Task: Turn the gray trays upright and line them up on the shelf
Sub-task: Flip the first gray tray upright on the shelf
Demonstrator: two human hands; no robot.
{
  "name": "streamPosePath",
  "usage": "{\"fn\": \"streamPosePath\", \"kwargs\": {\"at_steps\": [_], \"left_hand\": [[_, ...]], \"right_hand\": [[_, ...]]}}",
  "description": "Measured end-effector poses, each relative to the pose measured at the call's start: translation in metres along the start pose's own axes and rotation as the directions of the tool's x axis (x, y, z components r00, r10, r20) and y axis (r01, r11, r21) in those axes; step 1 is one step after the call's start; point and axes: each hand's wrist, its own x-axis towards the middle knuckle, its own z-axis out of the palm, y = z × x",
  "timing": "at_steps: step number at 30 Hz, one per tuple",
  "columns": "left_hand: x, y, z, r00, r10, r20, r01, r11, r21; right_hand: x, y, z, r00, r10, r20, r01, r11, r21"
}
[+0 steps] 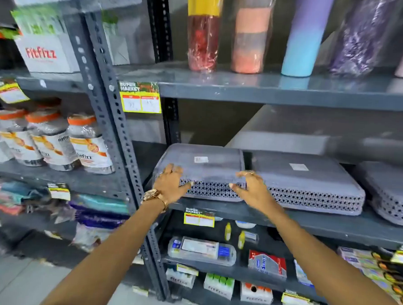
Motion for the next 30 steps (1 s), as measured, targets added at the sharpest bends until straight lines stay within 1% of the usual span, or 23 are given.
{"fn": "streamPosePath", "kwargs": {"at_steps": [2, 5, 8, 10, 12, 15, 17, 19, 20, 21, 22, 24, 26, 27, 28, 30], "left_hand": [[0.016, -0.007, -0.001, 0.997, -0.08, -0.015, 0.079, 0.996, -0.049], [0.045, -0.018, -0.011, 0.986, -0.166, -0.012, 0.164, 0.983, -0.081], [0.08, -0.031, -0.017, 0.965, -0.261, 0.042, 0.264, 0.948, -0.176], [0.099, -0.037, -0.016, 0.941, -0.321, 0.106, 0.338, 0.901, -0.271], [0.112, -0.04, -0.013, 0.924, -0.355, 0.143, 0.383, 0.856, -0.347], [0.123, -0.041, -0.007, 0.892, -0.437, 0.12, 0.447, 0.803, -0.395], [0.125, -0.039, -0.003, 0.88, -0.465, 0.094, 0.458, 0.78, -0.426], [0.125, -0.035, -0.001, 0.881, -0.474, 0.005, 0.409, 0.754, -0.514], [0.126, -0.033, -0.002, 0.877, -0.476, -0.066, 0.356, 0.735, -0.576], [0.127, -0.032, -0.003, 0.868, -0.476, -0.139, 0.289, 0.713, -0.639], [0.128, -0.031, -0.007, 0.858, -0.475, -0.194, 0.216, 0.678, -0.702], [0.129, -0.028, -0.017, 0.839, -0.503, -0.209, 0.115, 0.539, -0.835], [0.132, -0.029, -0.029, 0.83, -0.534, -0.162, 0.032, 0.335, -0.942], [0.137, -0.035, -0.031, 0.819, -0.558, -0.132, 0.008, 0.241, -0.971], [0.139, -0.039, -0.033, 0.814, -0.575, -0.086, 0.02, 0.175, -0.984], [0.139, -0.049, -0.036, 0.818, -0.573, 0.054, 0.153, 0.127, -0.98]], "right_hand": [[0.024, -0.003, 0.008, 0.995, 0.092, -0.026, -0.091, 0.995, 0.036], [0.06, 0.0, 0.014, 0.971, 0.237, -0.02, -0.233, 0.966, 0.108], [0.083, -0.002, 0.012, 0.932, 0.36, 0.034, -0.355, 0.894, 0.273], [0.096, -0.003, 0.011, 0.908, 0.416, 0.047, -0.407, 0.85, 0.336], [0.104, -0.005, 0.012, 0.886, 0.458, 0.076, -0.449, 0.8, 0.398], [0.109, -0.013, 0.013, 0.859, 0.502, 0.099, -0.489, 0.75, 0.446], [0.113, -0.018, 0.011, 0.852, 0.519, 0.073, -0.476, 0.707, 0.523], [0.115, -0.021, 0.007, 0.863, 0.505, 0.003, -0.4, 0.679, 0.616], [0.115, -0.022, 0.004, 0.86, 0.508, -0.046, -0.358, 0.666, 0.655], [0.117, -0.023, -0.001, 0.848, 0.524, -0.087, -0.317, 0.631, 0.708], [0.119, -0.025, -0.007, 0.834, 0.539, -0.121, -0.269, 0.588, 0.763], [0.126, -0.026, -0.018, 0.818, 0.561, -0.128, -0.216, 0.505, 0.836], [0.134, -0.023, -0.025, 0.807, 0.582, -0.094, -0.226, 0.452, 0.863], [0.138, -0.015, -0.026, 0.807, 0.584, -0.088, -0.227, 0.444, 0.867], [0.145, -0.003, -0.023, 0.815, 0.573, -0.085, -0.222, 0.446, 0.867], [0.145, 0.007, -0.018, 0.823, 0.566, -0.055, -0.247, 0.444, 0.861]]}}
